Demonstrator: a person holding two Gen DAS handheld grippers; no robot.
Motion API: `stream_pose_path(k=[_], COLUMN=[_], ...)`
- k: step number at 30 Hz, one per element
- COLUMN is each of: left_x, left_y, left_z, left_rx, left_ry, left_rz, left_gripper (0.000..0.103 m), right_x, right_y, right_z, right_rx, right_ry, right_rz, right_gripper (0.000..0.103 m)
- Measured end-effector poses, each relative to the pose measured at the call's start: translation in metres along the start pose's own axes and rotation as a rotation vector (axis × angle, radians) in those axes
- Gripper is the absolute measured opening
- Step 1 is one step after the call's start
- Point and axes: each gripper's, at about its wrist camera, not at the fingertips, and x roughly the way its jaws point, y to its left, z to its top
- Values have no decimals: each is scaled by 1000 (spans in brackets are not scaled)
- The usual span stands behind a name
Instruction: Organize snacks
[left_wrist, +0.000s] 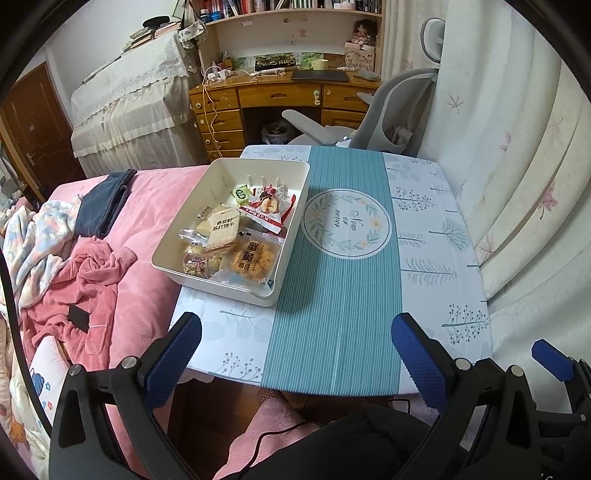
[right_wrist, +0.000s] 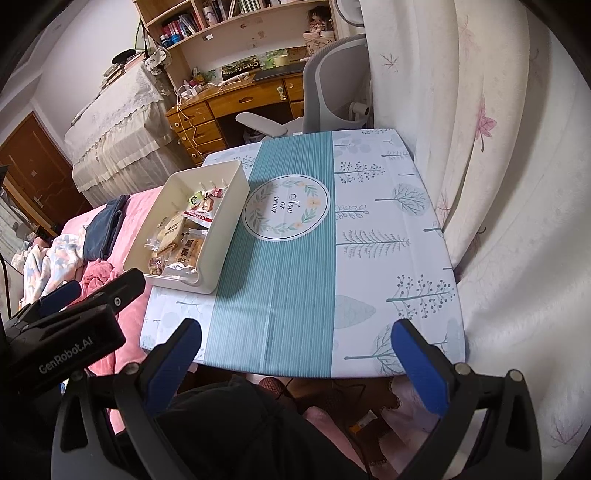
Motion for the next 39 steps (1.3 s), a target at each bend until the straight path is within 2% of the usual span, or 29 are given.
stream_pose_path(k=[20,39], left_x=[3,23], left_y=[-20,-32], left_z=[6,22], left_rx=[36,76], left_ry=[12,30], left_rz=[3,-20], left_gripper=[102,102], right_x=[-1,8], right_y=[-10,-28], right_z=[-3,12], right_rx=[25,66], right_ry=[8,20], right_rz=[12,-9], right_gripper=[103,103])
